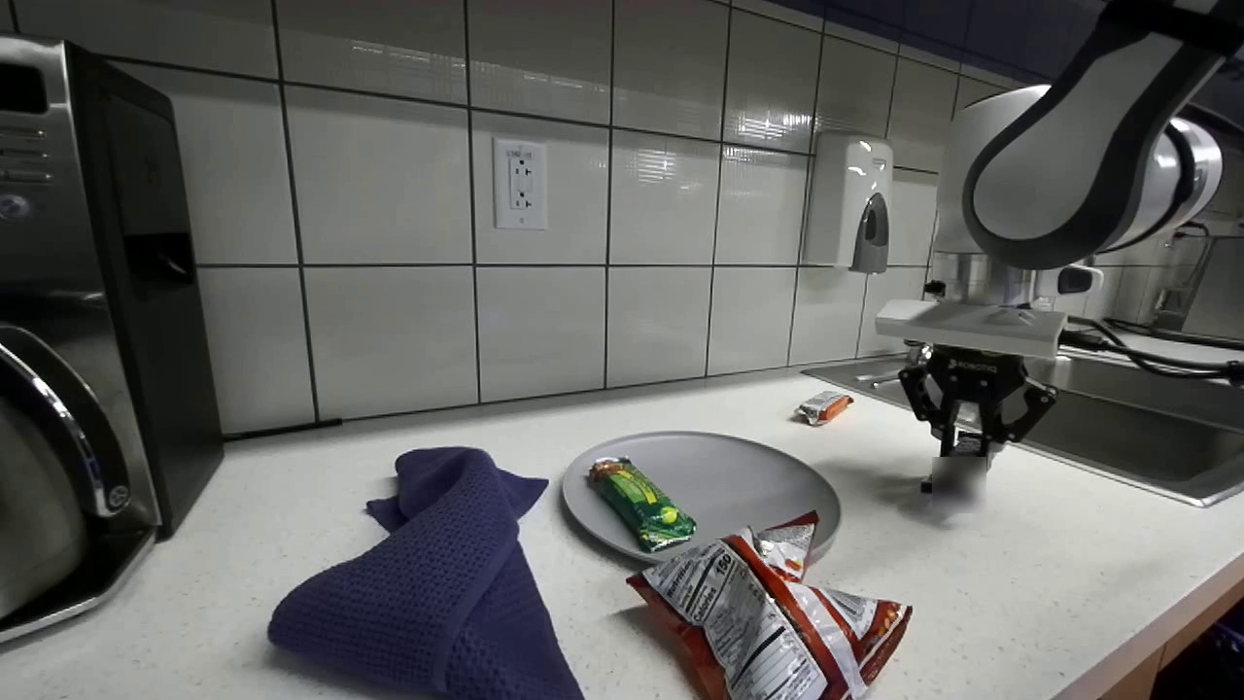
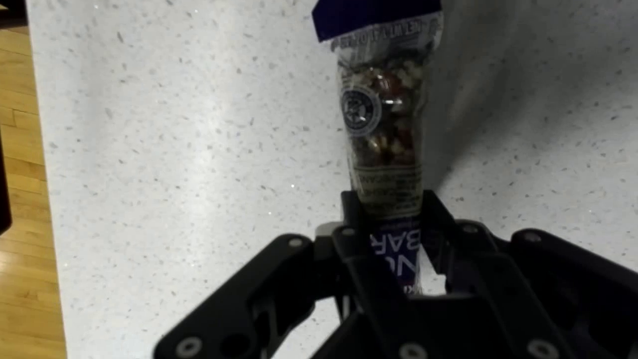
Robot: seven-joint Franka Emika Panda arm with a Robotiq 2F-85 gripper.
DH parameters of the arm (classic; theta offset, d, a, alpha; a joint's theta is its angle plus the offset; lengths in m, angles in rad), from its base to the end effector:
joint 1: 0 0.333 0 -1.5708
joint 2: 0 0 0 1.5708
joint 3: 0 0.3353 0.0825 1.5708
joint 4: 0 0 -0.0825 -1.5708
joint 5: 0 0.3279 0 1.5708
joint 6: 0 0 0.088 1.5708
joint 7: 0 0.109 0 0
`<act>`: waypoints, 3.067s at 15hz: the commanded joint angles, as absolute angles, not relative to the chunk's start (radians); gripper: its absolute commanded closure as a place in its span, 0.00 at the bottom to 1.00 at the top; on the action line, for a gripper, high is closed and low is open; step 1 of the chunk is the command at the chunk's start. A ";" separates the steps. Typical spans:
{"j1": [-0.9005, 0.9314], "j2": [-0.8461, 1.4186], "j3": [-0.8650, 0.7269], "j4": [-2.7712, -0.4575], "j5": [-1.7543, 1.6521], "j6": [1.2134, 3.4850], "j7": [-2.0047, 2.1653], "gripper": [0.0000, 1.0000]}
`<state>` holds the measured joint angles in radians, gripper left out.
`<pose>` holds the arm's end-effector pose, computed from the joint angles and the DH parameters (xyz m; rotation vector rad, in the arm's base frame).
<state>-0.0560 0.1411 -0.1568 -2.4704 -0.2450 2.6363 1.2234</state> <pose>0.4469 -0.0904 0.3057 2.4785 -1.7344 0.1369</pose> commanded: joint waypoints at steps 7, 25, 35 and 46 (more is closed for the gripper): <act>0.001 0.031 -0.097 -2.447 -0.346 2.469 1.061 0.92; 0.190 0.263 0.055 -2.145 -0.380 2.308 0.915 0.92; 0.289 0.413 0.048 -1.966 -0.363 2.296 0.776 0.92; 0.298 0.430 0.035 -1.952 -0.354 2.306 0.675 0.34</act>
<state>0.2883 0.4303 0.0452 -1.9772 -0.3599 2.3386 0.7174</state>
